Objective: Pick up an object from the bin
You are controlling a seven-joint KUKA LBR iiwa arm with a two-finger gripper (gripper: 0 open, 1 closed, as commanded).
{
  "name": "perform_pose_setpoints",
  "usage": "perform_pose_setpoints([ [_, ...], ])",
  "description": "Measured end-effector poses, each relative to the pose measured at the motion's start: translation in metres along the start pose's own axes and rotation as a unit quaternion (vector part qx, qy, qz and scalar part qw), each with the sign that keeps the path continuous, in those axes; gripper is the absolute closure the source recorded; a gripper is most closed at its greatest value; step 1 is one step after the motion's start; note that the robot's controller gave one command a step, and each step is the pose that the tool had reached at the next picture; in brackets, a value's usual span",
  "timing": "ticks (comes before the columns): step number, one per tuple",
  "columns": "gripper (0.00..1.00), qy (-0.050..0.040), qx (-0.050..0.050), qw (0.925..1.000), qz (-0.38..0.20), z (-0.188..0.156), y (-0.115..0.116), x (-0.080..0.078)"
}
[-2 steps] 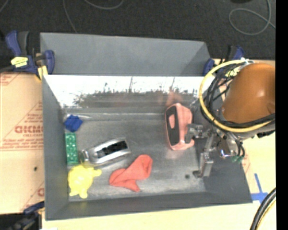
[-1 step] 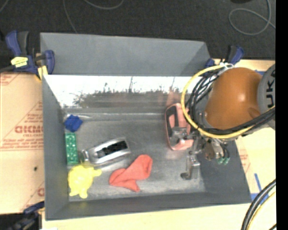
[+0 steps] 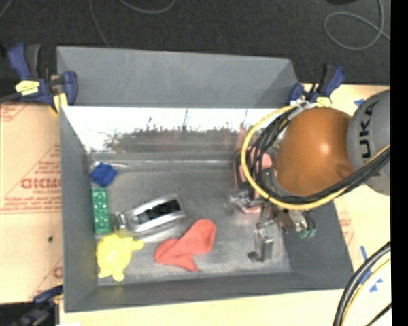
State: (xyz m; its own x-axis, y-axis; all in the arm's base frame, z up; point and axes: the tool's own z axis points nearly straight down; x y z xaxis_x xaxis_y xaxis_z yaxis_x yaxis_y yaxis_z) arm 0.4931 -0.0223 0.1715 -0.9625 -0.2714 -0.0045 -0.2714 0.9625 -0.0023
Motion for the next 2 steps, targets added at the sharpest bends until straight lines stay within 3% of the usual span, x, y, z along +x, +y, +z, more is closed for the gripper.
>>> perform_pose_setpoints([
  [1,0.00,-0.0005,0.000,0.9976,0.069,0.023,0.024,-0.015],
  [2,0.00,-0.0014,0.000,0.9962,0.088,0.039,0.035,-0.028],
])
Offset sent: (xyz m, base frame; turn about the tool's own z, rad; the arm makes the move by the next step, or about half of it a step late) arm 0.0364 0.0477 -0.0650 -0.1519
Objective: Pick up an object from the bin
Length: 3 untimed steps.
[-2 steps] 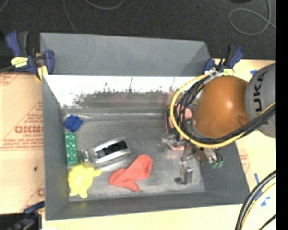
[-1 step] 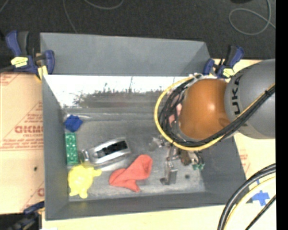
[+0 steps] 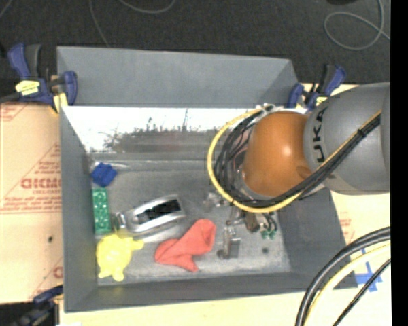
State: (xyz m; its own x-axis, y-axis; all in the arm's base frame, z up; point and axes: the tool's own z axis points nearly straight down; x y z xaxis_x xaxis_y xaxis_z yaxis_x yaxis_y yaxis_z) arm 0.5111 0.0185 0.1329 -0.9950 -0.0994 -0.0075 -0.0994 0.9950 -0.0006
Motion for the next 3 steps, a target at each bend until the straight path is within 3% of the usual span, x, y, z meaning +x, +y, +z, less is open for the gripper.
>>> perform_pose_setpoints([
  [1,1.00,-0.0005,0.001,0.9832,-0.183,0.063,0.018,-0.014],
  [2,1.00,-0.0005,0.001,0.9832,-0.183,0.063,0.018,-0.014],
  [3,1.00,-0.0053,0.002,0.9817,-0.190,-0.137,0.015,-0.020],
])
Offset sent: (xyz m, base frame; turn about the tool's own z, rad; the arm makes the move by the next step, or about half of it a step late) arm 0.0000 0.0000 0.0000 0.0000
